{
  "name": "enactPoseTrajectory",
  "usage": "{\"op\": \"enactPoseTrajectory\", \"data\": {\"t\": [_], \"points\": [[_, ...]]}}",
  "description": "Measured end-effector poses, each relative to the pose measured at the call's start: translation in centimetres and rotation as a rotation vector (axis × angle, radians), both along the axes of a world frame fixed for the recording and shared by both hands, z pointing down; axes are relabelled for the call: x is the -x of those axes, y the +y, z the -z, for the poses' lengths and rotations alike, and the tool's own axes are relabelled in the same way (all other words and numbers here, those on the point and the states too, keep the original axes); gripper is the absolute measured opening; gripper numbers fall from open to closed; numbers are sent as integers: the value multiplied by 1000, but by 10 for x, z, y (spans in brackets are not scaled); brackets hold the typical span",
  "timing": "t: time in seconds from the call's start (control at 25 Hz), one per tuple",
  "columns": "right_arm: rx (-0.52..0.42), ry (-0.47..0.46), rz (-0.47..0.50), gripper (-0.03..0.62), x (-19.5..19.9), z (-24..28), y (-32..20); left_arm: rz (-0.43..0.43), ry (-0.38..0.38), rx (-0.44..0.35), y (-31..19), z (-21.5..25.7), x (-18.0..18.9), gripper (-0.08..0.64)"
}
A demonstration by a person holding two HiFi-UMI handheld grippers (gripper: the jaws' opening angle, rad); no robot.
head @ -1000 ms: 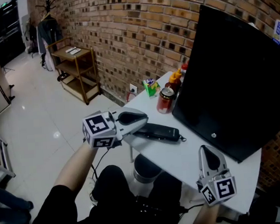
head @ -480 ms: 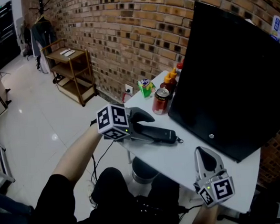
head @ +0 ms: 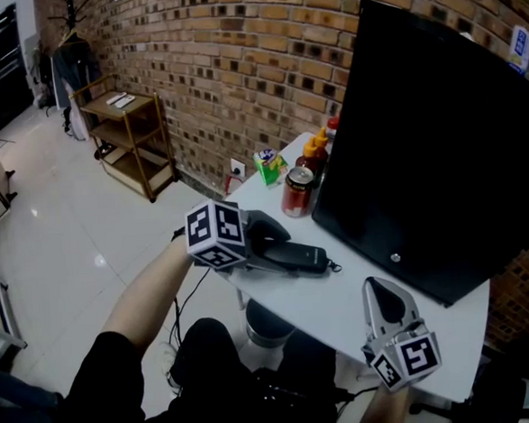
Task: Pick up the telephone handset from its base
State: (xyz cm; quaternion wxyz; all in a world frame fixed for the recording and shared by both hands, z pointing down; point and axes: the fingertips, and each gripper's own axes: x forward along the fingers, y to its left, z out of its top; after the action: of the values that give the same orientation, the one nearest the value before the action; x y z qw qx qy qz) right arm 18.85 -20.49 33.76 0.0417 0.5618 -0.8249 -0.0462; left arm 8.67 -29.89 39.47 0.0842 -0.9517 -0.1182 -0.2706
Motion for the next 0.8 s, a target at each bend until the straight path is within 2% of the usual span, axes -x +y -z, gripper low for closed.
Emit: {"op": "enactPoseTrajectory", "data": {"t": [0.16, 0.4, 0.64, 0.8], "points": [[-8, 0, -12, 11, -1, 2, 0, -3, 18, 21, -2, 2, 1, 259], [1, 2, -12, 11, -2, 0, 0, -11, 71, 57, -3, 9, 1, 258], [-5, 11, -7, 11, 0, 1, -1, -13, 191, 79, -2, 33, 4, 256], [-12, 55, -6, 11, 2, 3, -4, -18, 344, 160, -1, 60, 17, 256]]}}
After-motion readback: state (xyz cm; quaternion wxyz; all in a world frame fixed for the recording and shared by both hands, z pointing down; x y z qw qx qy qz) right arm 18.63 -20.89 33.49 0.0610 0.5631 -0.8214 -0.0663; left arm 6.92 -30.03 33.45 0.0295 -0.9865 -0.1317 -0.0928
